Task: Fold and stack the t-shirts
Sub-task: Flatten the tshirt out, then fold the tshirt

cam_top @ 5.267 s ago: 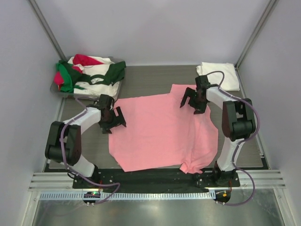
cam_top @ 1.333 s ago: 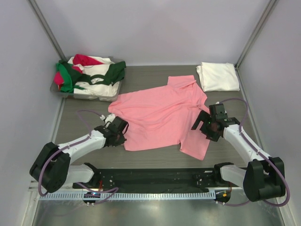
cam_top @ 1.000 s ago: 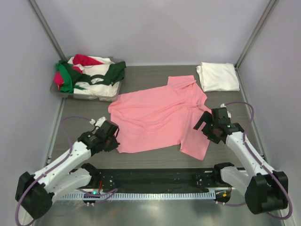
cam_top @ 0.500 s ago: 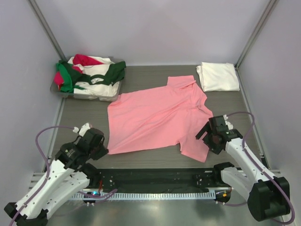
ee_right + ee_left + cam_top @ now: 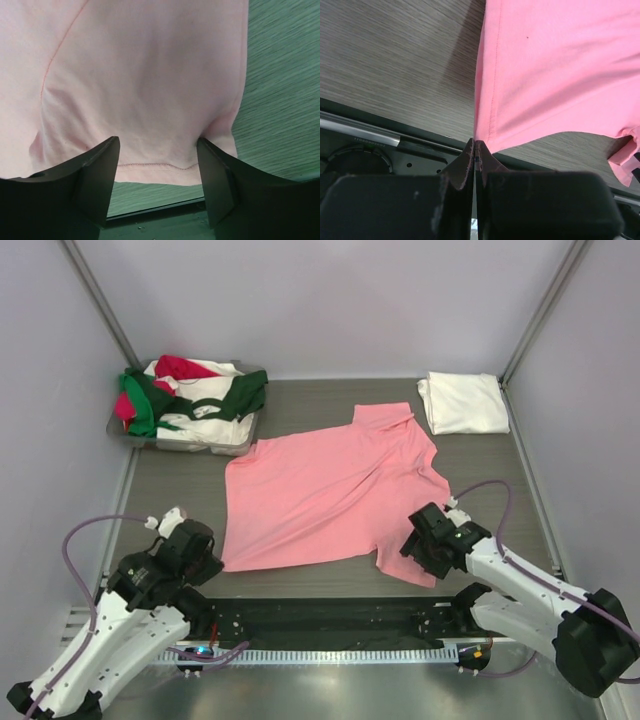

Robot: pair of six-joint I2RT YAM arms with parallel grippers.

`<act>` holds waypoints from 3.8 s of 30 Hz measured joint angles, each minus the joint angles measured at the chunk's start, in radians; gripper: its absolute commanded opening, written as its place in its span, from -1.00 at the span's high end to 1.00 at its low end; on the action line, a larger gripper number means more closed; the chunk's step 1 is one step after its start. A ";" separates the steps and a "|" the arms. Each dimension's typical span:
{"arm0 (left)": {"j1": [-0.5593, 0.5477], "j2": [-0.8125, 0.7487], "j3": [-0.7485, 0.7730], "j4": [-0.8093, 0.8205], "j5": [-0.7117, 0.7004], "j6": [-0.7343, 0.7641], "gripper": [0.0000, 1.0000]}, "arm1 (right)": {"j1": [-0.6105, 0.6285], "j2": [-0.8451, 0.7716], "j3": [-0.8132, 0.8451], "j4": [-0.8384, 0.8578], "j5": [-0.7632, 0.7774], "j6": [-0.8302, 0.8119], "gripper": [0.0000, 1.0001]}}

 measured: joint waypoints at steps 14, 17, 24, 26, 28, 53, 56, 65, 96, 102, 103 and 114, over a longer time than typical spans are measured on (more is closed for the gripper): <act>-0.001 -0.040 0.159 -0.080 -0.120 -0.008 1.00 | 0.023 0.110 0.243 -0.147 0.190 0.001 -0.60; -0.002 -0.032 0.159 -0.088 -0.124 0.002 0.99 | 0.037 0.049 0.250 -0.189 0.181 0.003 -0.57; -0.001 -0.048 0.158 -0.097 -0.132 0.006 1.00 | 0.133 0.172 0.249 -0.286 0.129 0.006 -0.48; -0.001 -0.061 0.158 -0.098 -0.136 0.005 1.00 | 0.152 0.225 0.247 -0.280 0.103 0.013 -0.43; -0.001 -0.075 0.158 -0.099 -0.138 0.005 0.99 | 0.160 0.230 0.227 -0.255 0.073 0.029 -0.41; -0.001 -0.081 0.145 -0.101 -0.126 0.011 0.99 | 0.182 -0.070 0.127 -0.256 0.006 0.167 0.97; -0.001 -0.061 0.121 -0.097 -0.097 0.014 1.00 | 0.182 -0.119 0.256 -0.349 0.055 0.165 0.97; -0.001 -0.027 0.055 -0.082 -0.014 0.014 1.00 | 0.182 -0.282 0.426 -0.551 0.124 0.164 0.97; 0.206 0.462 0.304 0.102 -0.102 0.253 1.00 | -0.013 0.264 0.771 -0.278 0.241 -0.274 0.98; 0.359 0.593 0.304 0.187 -0.056 0.357 1.00 | -0.112 0.438 0.824 -0.196 0.198 -0.398 0.98; 0.365 0.610 0.304 0.198 -0.049 0.369 0.99 | -0.114 0.465 0.839 -0.187 0.194 -0.413 0.98; 0.555 0.905 0.311 0.354 0.077 0.466 0.15 | -0.199 0.814 1.047 -0.124 0.161 -0.521 -0.98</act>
